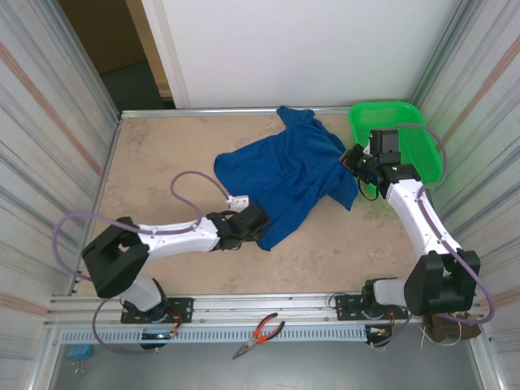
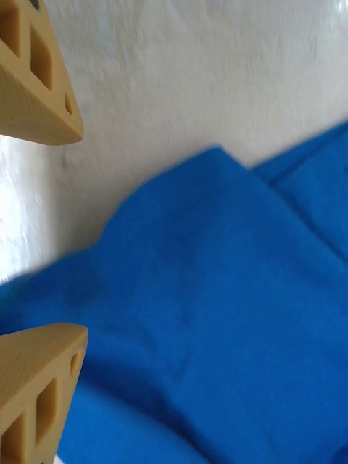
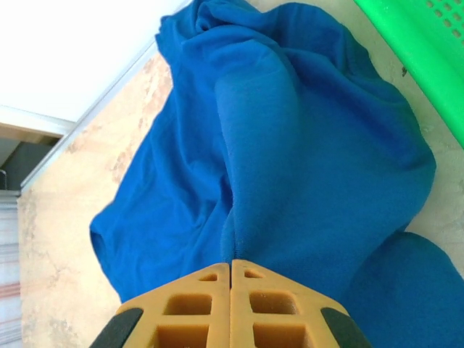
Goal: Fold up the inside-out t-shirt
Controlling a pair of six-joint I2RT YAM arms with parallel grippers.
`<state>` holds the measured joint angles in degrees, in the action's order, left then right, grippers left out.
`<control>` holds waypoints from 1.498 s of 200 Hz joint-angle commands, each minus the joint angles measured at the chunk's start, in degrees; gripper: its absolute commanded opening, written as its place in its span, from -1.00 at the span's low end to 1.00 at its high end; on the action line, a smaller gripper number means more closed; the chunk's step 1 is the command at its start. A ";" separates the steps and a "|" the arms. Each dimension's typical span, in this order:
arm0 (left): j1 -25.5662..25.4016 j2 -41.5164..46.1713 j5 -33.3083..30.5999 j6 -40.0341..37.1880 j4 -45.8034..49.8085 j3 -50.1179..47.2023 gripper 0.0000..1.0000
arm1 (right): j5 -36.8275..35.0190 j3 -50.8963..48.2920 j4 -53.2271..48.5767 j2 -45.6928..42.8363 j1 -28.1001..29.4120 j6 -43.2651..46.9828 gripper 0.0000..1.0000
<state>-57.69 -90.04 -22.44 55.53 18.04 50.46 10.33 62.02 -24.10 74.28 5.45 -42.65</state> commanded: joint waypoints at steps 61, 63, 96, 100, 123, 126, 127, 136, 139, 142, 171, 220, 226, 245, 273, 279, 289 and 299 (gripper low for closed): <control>-1.90 -6.03 1.03 12.21 0.32 2.14 0.26 | -1.18 0.80 -0.83 -0.67 1.05 1.17 -1.00; -1.90 -6.11 1.07 12.34 0.35 2.02 0.25 | -1.19 0.82 -0.86 -0.68 1.05 1.15 -1.00; -0.67 -6.61 -0.29 11.21 0.14 2.13 -0.79 | -1.58 2.49 -0.79 -0.01 1.07 1.34 -1.00; -0.16 -6.16 -0.87 10.62 0.62 2.40 -0.99 | -1.62 2.94 -0.84 0.03 1.01 1.35 -1.00; 3.13 -0.44 -4.29 1.10 1.38 3.62 -1.00 | -0.86 6.80 -1.29 0.68 -0.34 1.60 -1.00; 3.74 0.65 -4.62 -0.69 1.38 3.82 -1.00 | -0.77 7.40 -1.44 0.82 -0.62 1.62 -1.00; 3.95 1.05 -4.67 -1.30 1.34 3.88 -1.00 | -0.76 7.58 -1.46 0.80 -0.71 1.66 -1.00; 6.16 4.64 -4.45 -7.61 0.55 4.50 -1.00 | -0.42 9.41 -1.65 0.94 -1.38 1.78 -1.00; 7.12 6.02 -3.82 -9.89 0.18 4.66 -1.00 | -0.32 9.95 -1.66 0.95 -1.67 1.81 -1.00; 8.13 7.34 -3.17 -11.99 -0.04 4.88 -1.00 | -0.17 10.49 -1.74 1.05 -1.95 1.82 -1.00; 21.67 19.26 15.53 -27.52 -6.58 6.06 -1.00 | 0.97 14.71 -2.34 1.31 -3.42 2.34 -1.00; 41.05 21.40 50.94 -38.47 -5.12 17.64 -1.00 | 2.33 13.61 -1.32 0.47 -2.85 1.96 -1.00; 41.28 21.48 51.52 -39.86 -5.38 18.43 -1.00 | 2.25 13.13 -1.07 0.35 -2.38 2.00 -1.00; 44.41 21.75 58.15 -38.35 -13.79 18.43 -1.00 | 1.87 12.08 -0.58 0.20 -0.83 2.09 -1.00; 53.31 17.77 70.50 -23.70 -30.79 18.46 -1.00 | 0.64 11.81 -1.20 -0.12 0.52 2.88 -1.00; 54.23 16.65 67.01 -25.27 -23.42 21.44 -1.00 | 0.28 11.81 -1.46 -0.24 0.54 3.01 -1.00; 54.18 14.99 59.40 -31.01 -11.18 26.18 -1.00 | -0.08 11.66 -1.72 -0.60 0.54 3.32 -1.00; 54.25 12.81 55.78 -34.58 -3.99 29.48 -1.00 | -0.13 11.59 -1.87 -0.70 0.63 3.47 -1.00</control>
<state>-4.10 -73.73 36.97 25.54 1.26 71.94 11.62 74.32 -26.09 75.61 6.02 -41.32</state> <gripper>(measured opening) 0.046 0.042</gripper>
